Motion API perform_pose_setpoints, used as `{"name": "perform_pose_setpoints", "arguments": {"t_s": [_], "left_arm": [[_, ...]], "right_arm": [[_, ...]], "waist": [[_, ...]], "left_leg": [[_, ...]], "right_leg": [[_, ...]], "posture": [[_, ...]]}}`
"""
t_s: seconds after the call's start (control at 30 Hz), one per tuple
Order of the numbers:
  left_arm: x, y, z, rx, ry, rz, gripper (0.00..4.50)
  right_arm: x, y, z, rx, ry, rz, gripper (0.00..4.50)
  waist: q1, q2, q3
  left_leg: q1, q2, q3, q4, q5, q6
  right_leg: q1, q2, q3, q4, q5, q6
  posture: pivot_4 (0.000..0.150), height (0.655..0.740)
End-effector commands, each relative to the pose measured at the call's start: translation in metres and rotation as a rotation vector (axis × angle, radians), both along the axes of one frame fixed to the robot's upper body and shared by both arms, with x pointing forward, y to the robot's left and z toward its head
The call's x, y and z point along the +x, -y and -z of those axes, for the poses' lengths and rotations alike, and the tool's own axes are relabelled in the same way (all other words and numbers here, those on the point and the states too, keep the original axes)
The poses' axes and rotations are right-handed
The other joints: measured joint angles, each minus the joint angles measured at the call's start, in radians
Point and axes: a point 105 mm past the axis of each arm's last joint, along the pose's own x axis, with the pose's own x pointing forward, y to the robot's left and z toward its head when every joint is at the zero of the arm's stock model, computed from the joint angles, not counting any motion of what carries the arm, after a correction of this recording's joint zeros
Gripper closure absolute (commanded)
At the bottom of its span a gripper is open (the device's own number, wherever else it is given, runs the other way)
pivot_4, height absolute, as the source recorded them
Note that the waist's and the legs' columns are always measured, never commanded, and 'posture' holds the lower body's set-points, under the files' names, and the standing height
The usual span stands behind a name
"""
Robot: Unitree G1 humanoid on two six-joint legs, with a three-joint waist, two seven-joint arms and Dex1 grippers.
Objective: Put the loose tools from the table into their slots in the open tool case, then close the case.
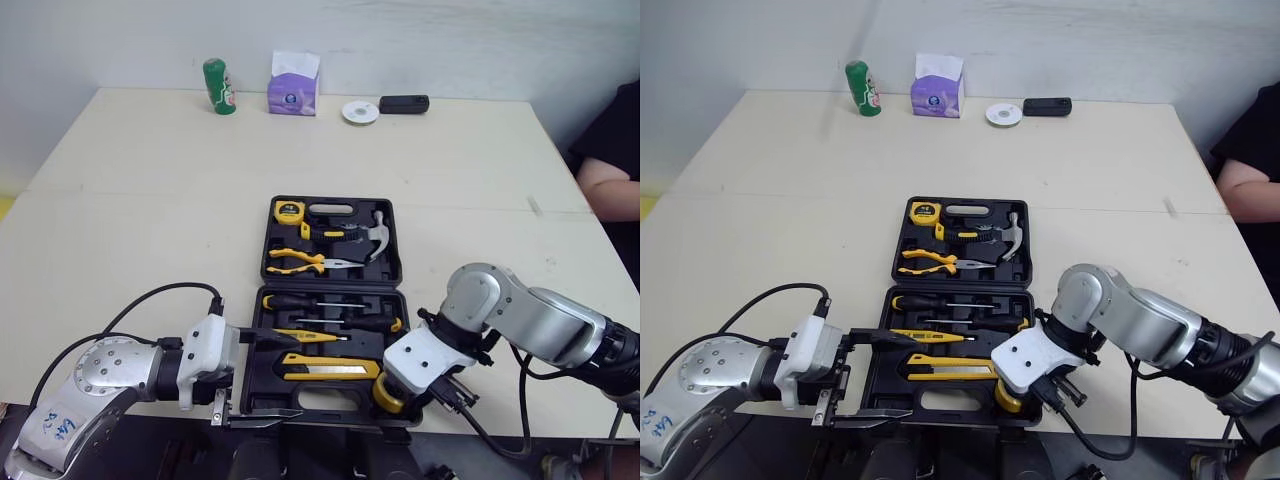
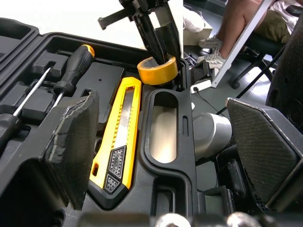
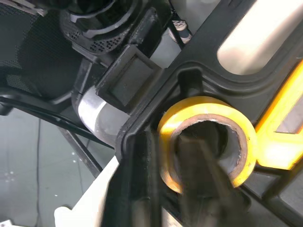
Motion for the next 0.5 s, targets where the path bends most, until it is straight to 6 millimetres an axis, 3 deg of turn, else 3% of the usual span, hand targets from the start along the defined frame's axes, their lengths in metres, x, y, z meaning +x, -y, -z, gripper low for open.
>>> {"name": "perform_pose_setpoints", "arguments": {"t_s": [0.03,0.37,0.5], "left_arm": [[-0.004,0.000,-0.008,0.010,0.045,0.013,0.00],[-0.005,-0.002,-0.007,0.014,0.040,0.013,0.00],[-0.004,-0.002,-0.007,0.012,0.042,0.008,0.00]], "right_arm": [[-0.008,-0.001,-0.008,0.024,-0.060,-0.048,1.79],[-0.013,0.006,-0.026,0.066,-0.129,-0.038,1.79],[-0.008,0.001,-0.043,0.235,-0.196,0.022,1.79]], "waist": [[0.000,0.000,0.000],[-0.009,0.000,0.000],[-0.016,0.000,0.001]], "left_leg": [[0.000,0.000,0.000,0.000,0.000,0.000],[0.000,0.000,-0.001,0.000,-0.001,0.002],[0.000,0.000,-0.001,-0.001,-0.001,0.002]], "right_leg": [[0.000,0.000,0.000,0.000,0.000,0.000],[0.000,0.000,-0.001,0.000,0.000,0.000],[0.000,0.000,-0.001,0.000,0.000,0.000]], "posture": [[0.150,0.7400],[0.150,0.7400],[0.150,0.7400]]}}
